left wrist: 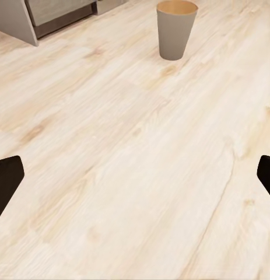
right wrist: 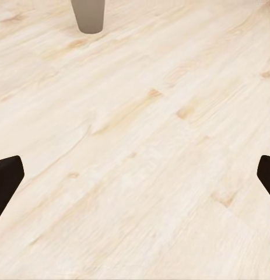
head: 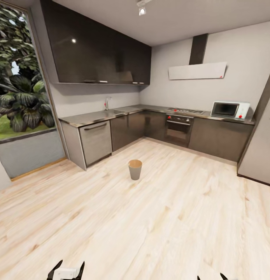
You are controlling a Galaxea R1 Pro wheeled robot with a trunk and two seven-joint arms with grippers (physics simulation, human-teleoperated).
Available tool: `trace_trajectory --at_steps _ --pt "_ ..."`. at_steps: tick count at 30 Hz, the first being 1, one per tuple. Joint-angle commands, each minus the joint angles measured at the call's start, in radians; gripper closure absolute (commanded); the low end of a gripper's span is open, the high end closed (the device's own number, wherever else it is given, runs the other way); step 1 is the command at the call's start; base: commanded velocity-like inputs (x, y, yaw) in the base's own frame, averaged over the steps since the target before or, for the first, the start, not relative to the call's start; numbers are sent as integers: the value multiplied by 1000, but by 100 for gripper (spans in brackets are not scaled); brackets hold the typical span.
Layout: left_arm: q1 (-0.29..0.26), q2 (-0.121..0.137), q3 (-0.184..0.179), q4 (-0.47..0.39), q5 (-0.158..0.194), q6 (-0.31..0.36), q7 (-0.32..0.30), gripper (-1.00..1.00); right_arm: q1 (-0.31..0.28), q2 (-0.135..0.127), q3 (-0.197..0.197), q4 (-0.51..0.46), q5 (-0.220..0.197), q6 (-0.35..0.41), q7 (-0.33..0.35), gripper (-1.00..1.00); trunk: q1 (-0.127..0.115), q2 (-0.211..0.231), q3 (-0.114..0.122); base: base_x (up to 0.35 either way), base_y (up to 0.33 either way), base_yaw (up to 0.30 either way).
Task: Put the three can of soda from the living room inside the tash can in the kitchen.
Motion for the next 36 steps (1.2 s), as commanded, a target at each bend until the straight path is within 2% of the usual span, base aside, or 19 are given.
trace_trajectory --at_steps 1,36 --pt "0 0 0 0 0 0 0 -100 0 0 0 0 0 0 0 -100 0 0 1 151 0 -8" --pt "0 0 0 0 0 0 0 -100 0 0 0 2 -1 0 -1 -100 0 0 2 145 0 -1"
